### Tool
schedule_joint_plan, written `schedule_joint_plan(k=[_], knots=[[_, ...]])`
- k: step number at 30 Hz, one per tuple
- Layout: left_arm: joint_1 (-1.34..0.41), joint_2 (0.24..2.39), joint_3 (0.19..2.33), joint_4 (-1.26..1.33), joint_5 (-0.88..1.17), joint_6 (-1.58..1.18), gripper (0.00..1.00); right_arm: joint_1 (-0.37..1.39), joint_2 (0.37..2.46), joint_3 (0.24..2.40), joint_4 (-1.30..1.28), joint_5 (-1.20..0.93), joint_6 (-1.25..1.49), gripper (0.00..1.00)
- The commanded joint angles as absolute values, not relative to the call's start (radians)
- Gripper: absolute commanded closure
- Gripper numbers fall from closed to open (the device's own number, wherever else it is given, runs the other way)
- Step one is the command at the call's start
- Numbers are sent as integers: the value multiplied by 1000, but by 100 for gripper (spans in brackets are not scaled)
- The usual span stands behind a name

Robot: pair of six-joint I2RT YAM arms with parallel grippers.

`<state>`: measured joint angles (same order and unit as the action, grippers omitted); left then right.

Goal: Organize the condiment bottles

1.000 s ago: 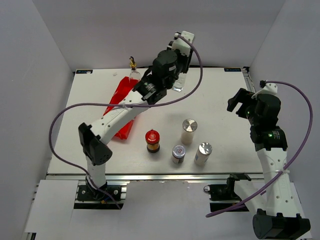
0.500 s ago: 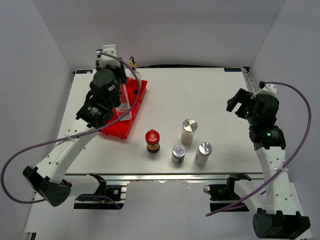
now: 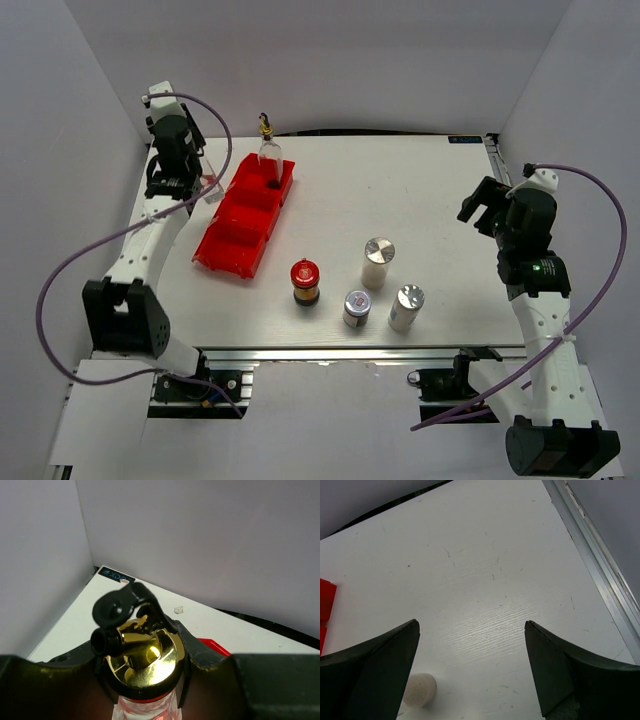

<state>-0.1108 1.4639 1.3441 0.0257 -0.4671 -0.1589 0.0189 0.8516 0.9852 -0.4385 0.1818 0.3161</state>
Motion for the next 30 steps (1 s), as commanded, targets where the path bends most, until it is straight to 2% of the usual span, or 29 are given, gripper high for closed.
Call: schedule_joint_plan(k=[1, 12, 21, 30], knots=[[-89, 1518, 1425, 277, -325, -184, 100, 12, 851, 982, -384, 245, 327, 11], [-87, 1862, 1719, 374, -206, -178, 100, 12, 873, 980, -376, 298, 321, 11], [-87, 1925, 1815, 353, -126, -181, 100, 12, 879, 979, -373, 319, 318, 11], [-101, 1884, 1723, 368, -17, -224, 100, 12, 885, 979, -376, 310, 321, 11]])
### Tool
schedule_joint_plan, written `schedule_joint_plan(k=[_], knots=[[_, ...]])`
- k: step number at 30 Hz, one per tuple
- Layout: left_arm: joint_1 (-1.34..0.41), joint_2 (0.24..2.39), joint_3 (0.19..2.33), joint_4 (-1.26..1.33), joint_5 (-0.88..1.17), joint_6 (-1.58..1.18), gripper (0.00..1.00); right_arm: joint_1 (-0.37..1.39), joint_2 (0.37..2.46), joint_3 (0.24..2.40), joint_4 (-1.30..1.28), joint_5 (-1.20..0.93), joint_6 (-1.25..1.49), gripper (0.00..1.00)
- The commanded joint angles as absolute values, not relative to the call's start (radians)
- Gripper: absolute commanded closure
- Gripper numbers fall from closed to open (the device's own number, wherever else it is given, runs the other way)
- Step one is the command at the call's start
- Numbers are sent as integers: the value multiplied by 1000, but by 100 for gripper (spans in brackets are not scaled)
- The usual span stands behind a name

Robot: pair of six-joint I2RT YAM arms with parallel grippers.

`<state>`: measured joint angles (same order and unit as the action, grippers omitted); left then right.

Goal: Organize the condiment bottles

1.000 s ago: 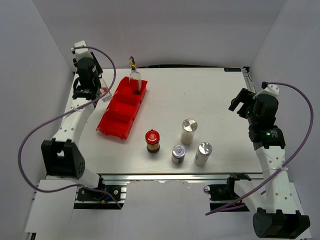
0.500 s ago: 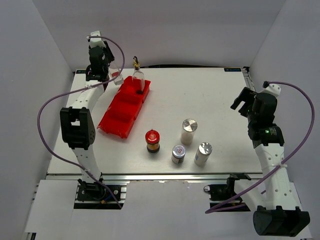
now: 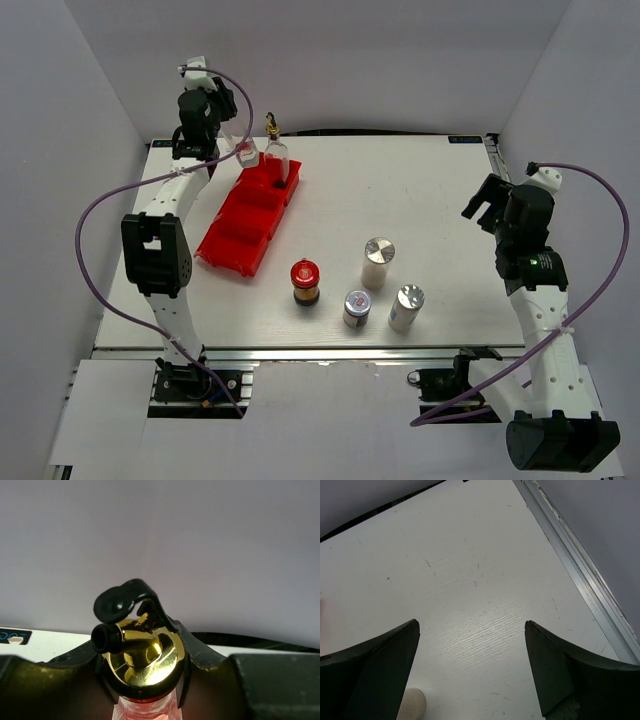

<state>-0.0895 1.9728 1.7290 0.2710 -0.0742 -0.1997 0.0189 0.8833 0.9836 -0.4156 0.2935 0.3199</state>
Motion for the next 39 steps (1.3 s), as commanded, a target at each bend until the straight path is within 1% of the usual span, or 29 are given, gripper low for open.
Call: schedule_joint_plan(k=[1, 5, 14, 15, 16, 18, 19, 25, 26, 27, 28, 29, 31, 32, 34, 39], knots=[[-104, 1882, 1717, 367, -11, -219, 100, 12, 884, 977, -376, 308, 321, 10], [-117, 1896, 1683, 376, -2, -206, 100, 12, 879, 977, -380, 307, 322, 11], [-121, 1933, 1660, 387, 118, -192, 100, 12, 876, 976, -385, 307, 319, 11], [-121, 1943, 1664, 377, 130, -187, 97, 12, 877, 976, -385, 304, 319, 11], [-121, 1948, 1669, 374, 139, -181, 85, 12, 879, 976, -385, 304, 319, 11], [-121, 1959, 1671, 368, 161, -172, 79, 12, 879, 976, -385, 305, 319, 10], [-123, 1965, 1671, 367, 164, -169, 74, 12, 879, 976, -385, 307, 319, 11], [-123, 1974, 1663, 360, 187, -178, 62, 12, 888, 976, -385, 298, 319, 11], [-123, 1970, 1655, 362, 187, -176, 59, 14, 890, 979, -388, 295, 319, 11], [-123, 1961, 1641, 373, 195, -176, 53, 12, 890, 979, -394, 296, 319, 11], [-123, 1960, 1641, 377, 196, -176, 53, 12, 890, 979, -396, 298, 319, 10], [-126, 1957, 1635, 379, 196, -178, 44, 12, 888, 974, -394, 299, 321, 10], [-132, 1954, 1631, 374, 206, -175, 40, 12, 884, 966, -385, 299, 322, 11], [-133, 1953, 1631, 364, 204, -169, 34, 12, 887, 966, -384, 299, 321, 10], [-141, 1950, 1629, 351, 198, -153, 32, 12, 887, 969, -390, 296, 322, 11], [-149, 1937, 1643, 308, 164, -130, 31, 12, 888, 966, -385, 285, 322, 11]])
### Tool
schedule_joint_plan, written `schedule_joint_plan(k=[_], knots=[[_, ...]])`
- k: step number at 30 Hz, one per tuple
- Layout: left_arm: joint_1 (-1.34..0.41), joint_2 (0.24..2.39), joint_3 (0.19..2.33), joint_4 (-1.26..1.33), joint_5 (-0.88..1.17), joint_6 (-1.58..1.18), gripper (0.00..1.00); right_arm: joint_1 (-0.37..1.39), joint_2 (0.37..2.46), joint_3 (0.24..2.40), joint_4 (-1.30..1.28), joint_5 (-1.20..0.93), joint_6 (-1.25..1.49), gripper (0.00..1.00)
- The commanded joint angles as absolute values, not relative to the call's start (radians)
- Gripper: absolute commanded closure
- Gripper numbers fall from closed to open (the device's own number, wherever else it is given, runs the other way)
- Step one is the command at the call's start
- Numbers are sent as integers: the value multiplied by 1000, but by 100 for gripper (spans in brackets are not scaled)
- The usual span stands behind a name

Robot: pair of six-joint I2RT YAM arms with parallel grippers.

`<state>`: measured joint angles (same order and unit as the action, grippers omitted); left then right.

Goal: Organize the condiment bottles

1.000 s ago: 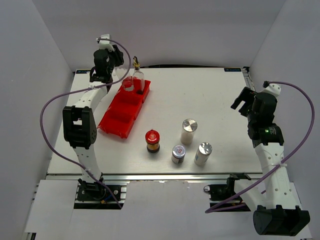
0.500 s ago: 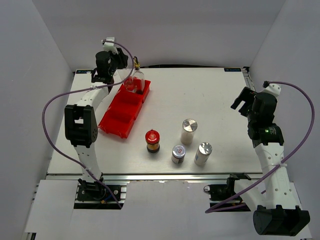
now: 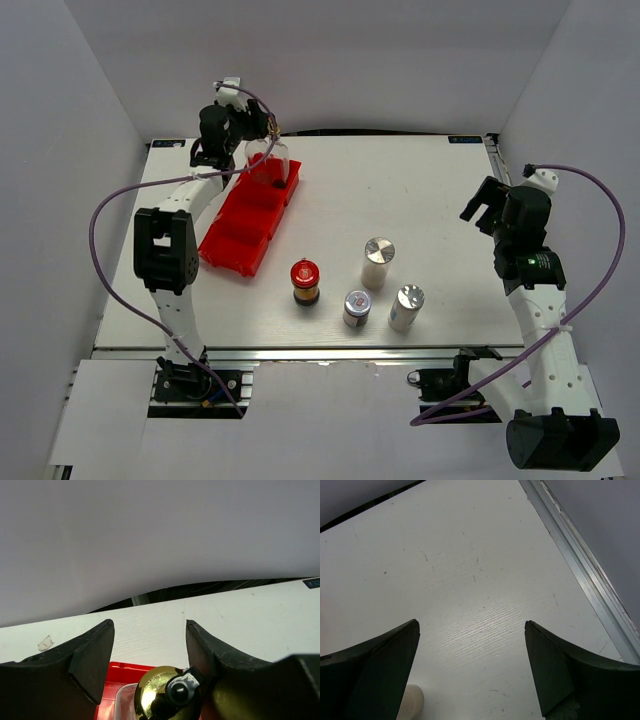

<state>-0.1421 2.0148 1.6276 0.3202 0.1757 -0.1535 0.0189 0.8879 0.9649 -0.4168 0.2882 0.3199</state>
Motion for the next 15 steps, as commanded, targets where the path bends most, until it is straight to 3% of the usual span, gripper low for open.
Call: schedule_joint_plan(k=[1, 15], knots=[[-150, 1931, 1644, 305, 154, -126, 31, 12, 888, 966, -387, 285, 322, 11], [-150, 1796, 1621, 250, -21, -101, 26, 12, 887, 982, -405, 241, 314, 11]])
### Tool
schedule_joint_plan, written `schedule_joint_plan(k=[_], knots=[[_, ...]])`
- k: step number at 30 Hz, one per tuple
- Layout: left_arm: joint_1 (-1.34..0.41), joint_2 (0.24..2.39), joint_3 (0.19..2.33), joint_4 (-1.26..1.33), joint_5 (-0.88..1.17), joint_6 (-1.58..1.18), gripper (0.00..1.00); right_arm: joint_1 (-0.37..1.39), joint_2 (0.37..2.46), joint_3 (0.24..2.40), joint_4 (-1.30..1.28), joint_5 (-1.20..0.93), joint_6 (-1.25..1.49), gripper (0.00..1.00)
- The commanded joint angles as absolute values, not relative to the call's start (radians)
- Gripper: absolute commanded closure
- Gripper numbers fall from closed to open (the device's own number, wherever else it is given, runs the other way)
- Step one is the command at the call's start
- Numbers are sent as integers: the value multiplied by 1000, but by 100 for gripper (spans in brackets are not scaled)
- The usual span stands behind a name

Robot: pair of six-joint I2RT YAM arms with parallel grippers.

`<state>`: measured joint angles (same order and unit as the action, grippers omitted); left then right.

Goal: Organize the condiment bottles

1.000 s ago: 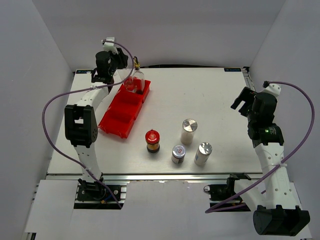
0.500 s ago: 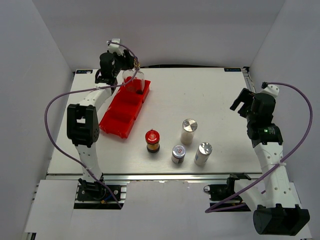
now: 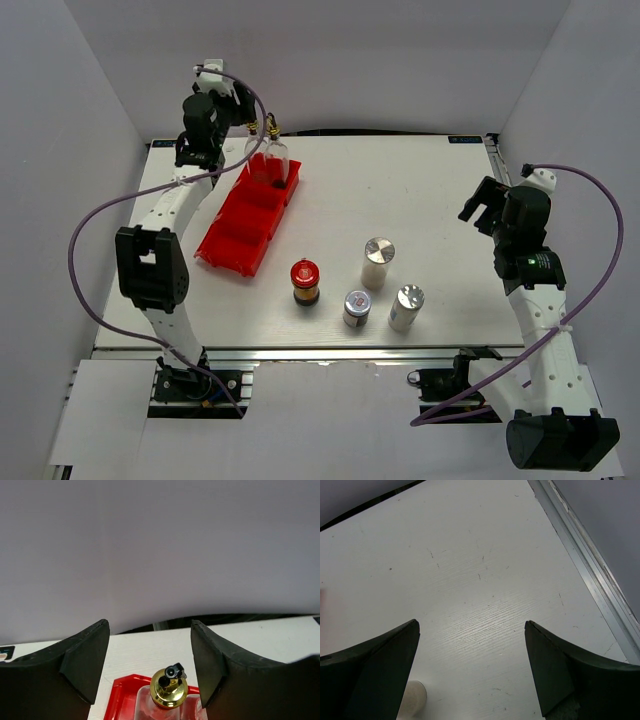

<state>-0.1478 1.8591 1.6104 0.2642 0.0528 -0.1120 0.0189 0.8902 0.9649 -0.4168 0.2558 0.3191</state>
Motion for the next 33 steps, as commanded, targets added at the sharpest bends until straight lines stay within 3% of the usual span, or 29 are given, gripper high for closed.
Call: schedule_joint_plan(k=[1, 4, 5, 7, 8, 11, 17, 19, 23, 27, 33], knots=[[-152, 1799, 1627, 250, -23, -100, 24, 12, 884, 980, -405, 245, 311, 10], [-152, 1816, 1687, 213, -43, -120, 22, 12, 876, 977, -391, 229, 301, 11], [-152, 1819, 1724, 183, -52, -124, 13, 12, 874, 977, -387, 204, 299, 11], [-152, 1815, 1756, 157, -98, -133, 10, 12, 873, 982, -376, 172, 290, 10], [-152, 1809, 1775, 105, -118, -140, 2, 12, 864, 980, -367, 123, 272, 11], [-152, 1755, 1839, 0, -184, -170, 2, 12, 844, 974, -333, -18, 233, 11], [-152, 1464, 1671, -104, -392, -276, 2, 66, 894, 1012, -367, -264, 155, 10], [-150, 1338, 1541, -144, -463, -340, 2, 173, 923, 1012, -376, -241, 126, 11], [-152, 1163, 1266, -199, -592, -458, 2, 429, 1020, 1060, -417, 41, 78, 11], [-152, 1106, 1115, -325, -731, -599, 2, 524, 1123, 1100, -442, 132, 92, 11], [-150, 1092, 986, -359, -741, -627, 2, 609, 1271, 1130, -472, 166, 66, 11]])
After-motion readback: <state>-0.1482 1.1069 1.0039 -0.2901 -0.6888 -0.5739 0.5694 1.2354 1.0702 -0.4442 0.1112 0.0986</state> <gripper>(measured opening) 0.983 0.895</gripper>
